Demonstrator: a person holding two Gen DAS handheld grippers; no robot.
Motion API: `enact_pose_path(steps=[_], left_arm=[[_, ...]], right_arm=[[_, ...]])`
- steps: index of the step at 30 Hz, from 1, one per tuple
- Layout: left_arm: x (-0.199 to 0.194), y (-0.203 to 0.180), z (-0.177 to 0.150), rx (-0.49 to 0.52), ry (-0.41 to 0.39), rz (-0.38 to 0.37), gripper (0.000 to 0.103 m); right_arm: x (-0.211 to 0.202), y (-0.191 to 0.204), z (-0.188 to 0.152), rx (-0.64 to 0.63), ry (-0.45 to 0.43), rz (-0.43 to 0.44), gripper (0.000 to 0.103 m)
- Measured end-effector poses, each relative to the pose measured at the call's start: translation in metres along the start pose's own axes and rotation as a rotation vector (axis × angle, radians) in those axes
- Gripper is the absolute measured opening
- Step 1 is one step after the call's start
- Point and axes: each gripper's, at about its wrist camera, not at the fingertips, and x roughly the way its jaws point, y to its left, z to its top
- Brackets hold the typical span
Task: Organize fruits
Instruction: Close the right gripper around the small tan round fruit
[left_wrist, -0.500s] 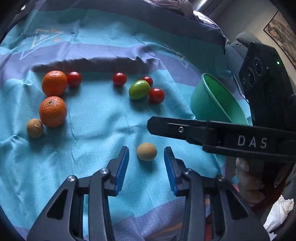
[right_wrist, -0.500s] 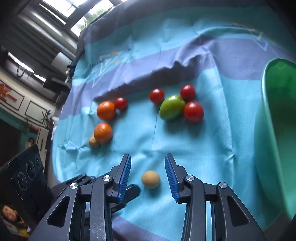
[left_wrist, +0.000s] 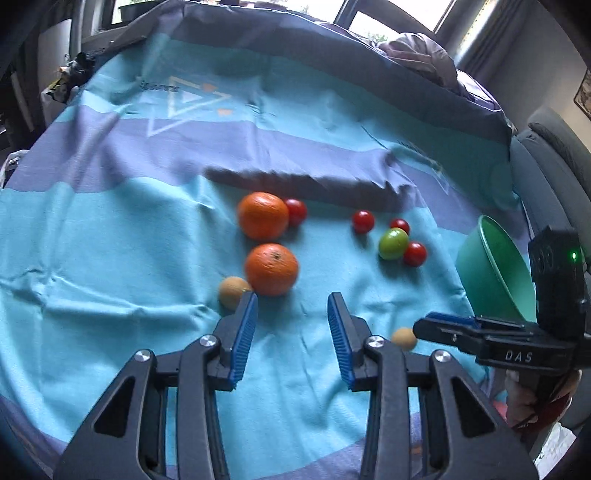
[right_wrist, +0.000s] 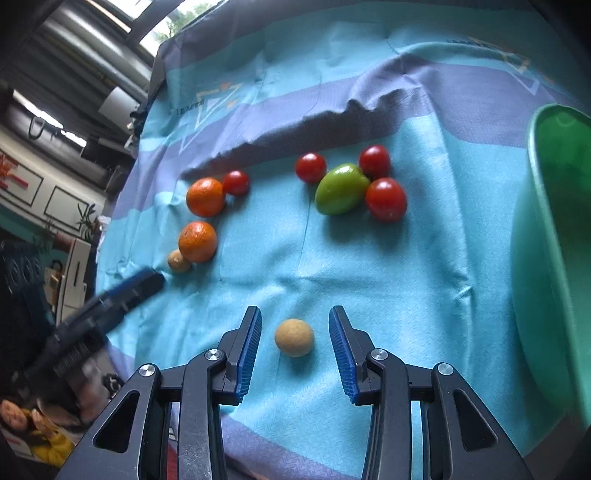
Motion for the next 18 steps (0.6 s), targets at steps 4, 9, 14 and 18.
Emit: enact_pose_path(steps=[4,9,14,18], left_arm=[[-0.001,0.004,0.006,0.000,-0.009,0.043,0.038],[0.017,0.012,0.003,-0.022,0.040,0.093,0.038],[0.030,0.013,-0.001,-0.026,0.063,0.138,0.035],[0.033,0.010,0.000,-0.011,0.056,0.153,0.034]], right_arm=[[0.019,0.015,-0.002,-0.044,0.055,-0.034,0.041],[0.029,0.027,-0.010,-0.112,0.072,-0.121,0.041],[0.028,0.033,-0.012,-0.171,0.074,-0.178,0.029],[0.027,0.033,-0.014,-0.189,0.044,-0.179,0.029]])
